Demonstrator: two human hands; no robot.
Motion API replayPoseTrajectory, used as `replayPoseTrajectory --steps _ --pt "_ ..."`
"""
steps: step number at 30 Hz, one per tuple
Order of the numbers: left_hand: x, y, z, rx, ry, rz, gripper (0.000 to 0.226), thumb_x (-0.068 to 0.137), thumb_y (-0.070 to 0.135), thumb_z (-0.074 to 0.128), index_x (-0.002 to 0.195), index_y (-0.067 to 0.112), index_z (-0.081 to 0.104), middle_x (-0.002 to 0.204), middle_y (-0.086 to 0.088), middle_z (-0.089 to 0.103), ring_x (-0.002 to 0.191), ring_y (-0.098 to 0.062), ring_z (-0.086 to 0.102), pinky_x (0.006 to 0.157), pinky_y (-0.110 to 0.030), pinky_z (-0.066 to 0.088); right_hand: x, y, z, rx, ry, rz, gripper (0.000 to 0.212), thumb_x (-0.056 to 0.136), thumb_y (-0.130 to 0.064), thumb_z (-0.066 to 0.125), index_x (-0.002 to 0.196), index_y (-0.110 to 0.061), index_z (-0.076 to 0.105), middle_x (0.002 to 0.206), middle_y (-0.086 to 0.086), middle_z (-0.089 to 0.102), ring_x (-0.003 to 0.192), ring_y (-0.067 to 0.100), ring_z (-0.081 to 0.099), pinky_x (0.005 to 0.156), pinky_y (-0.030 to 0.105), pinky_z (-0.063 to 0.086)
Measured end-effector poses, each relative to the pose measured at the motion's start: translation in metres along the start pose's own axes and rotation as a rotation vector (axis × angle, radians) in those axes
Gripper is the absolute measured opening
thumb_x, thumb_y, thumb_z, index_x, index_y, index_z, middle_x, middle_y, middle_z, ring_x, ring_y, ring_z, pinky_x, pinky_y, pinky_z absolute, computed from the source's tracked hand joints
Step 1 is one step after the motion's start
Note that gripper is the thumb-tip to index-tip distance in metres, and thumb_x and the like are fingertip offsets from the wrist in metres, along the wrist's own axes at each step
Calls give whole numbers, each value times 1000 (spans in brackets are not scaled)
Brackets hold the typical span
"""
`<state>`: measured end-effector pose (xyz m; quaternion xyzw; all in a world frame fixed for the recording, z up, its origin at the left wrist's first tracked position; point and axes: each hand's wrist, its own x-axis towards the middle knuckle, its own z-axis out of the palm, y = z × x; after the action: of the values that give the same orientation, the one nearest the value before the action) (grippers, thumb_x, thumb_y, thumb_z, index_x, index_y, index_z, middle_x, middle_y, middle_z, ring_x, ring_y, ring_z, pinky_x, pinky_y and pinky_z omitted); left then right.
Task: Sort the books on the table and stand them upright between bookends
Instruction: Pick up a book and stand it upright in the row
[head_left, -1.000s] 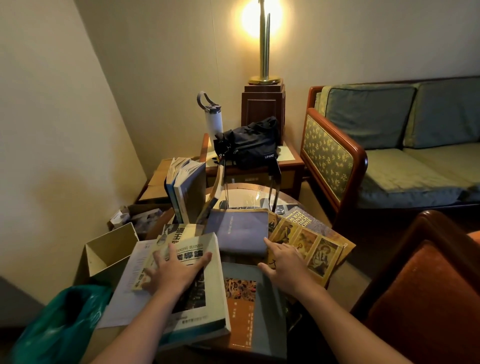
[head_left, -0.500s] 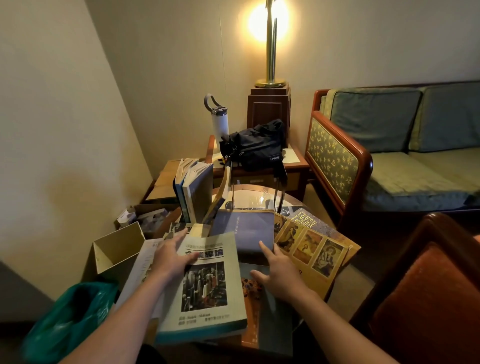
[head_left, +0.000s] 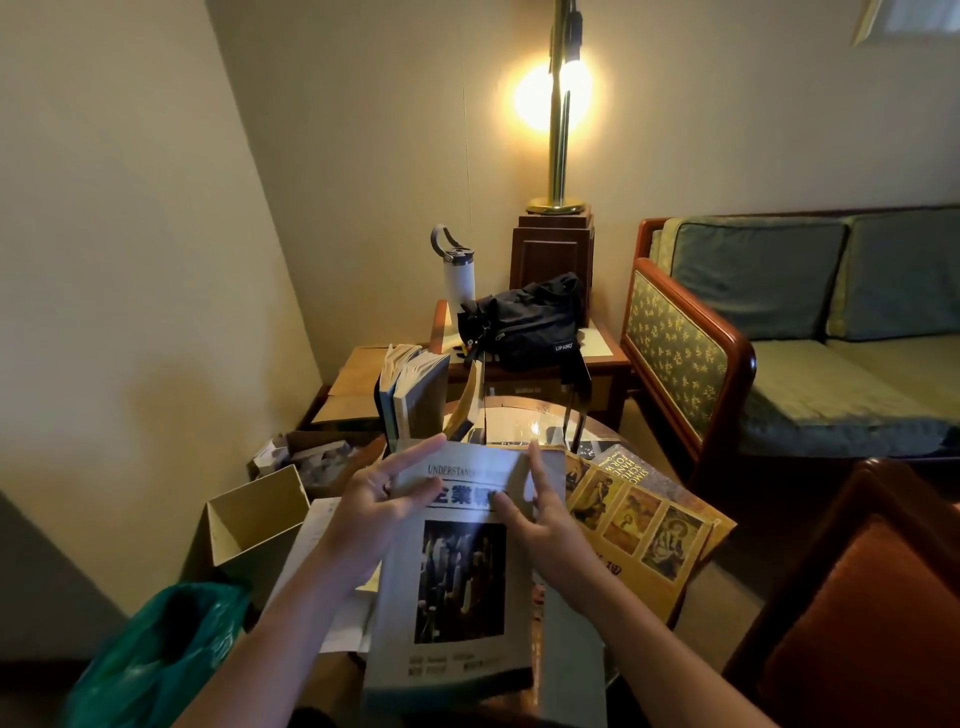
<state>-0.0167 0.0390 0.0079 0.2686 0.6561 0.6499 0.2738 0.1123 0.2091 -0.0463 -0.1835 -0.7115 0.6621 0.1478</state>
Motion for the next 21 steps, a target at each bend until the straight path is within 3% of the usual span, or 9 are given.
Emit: replayPoseTrajectory --steps 3,6,8,10,13,15,17,19,21 --pt "0 13 6 18 20 149 50 87 19 68 127 48 63 130 15 56 94 -9 68 76 -29 58 5 -26 -7 70 48 -146 86 98 -13 57 151 -56 5 130 -15 43 114 23 62 92 42 57" --pt "-2 17 10 231 98 290 60 93 11 65 137 51 51 131 26 47 99 -3 62 77 -13 53 10 -43 -18 -28 90 -229 93 98 -5 55 147 -65 4 138 4 43 116 27 62 85 40 60" --pt "-6 13 14 463 140 362 73 93 12 65 147 50 34 136 31 39 108 5 53 83 -5 45 9 -46 -21 -187 124 -258 93 98 -7 55 148 -63 0 142 2 39 114 15 58 80 26 59" --pt "-10 4 20 513 126 362 83 93 19 65 151 54 17 150 30 28 123 22 34 91 -12 47 6 -44 -22 -233 142 -236 92 98 -5 56 151 -57 1 148 -6 27 123 5 44 78 11 53" --pt "-14 3 28 519 169 356 86 95 22 64 154 48 8 157 20 19 121 22 29 82 0 43 3 -42 -23 -265 157 -238 87 98 -3 55 153 -51 7 146 -16 16 132 5 22 75 -3 41" --pt "-15 8 31 516 180 337 82 95 25 63 155 42 10 146 25 27 99 36 31 71 8 35 3 -43 -23 -302 160 -240 84 99 -10 57 151 -54 9 149 -17 18 132 4 20 86 3 40" --pt "-19 12 33 486 169 300 75 94 39 63 153 42 17 123 35 34 84 37 37 68 1 43 2 -47 -19 -285 192 -222 82 99 -26 60 151 -57 5 153 -14 18 133 6 20 99 20 36" --pt "-24 14 34 413 140 251 69 86 62 61 147 45 34 112 28 54 84 16 58 74 -19 57 2 -52 -9 -255 258 -191 84 96 -46 57 152 -54 -5 161 -11 8 141 11 15 109 36 30" --pt "-28 11 35 280 66 192 73 74 78 57 138 45 49 107 10 71 90 -3 69 81 -39 60 3 -54 5 -224 317 -142 90 91 -63 50 149 -53 -19 165 -5 -17 152 23 -6 120 52 10"
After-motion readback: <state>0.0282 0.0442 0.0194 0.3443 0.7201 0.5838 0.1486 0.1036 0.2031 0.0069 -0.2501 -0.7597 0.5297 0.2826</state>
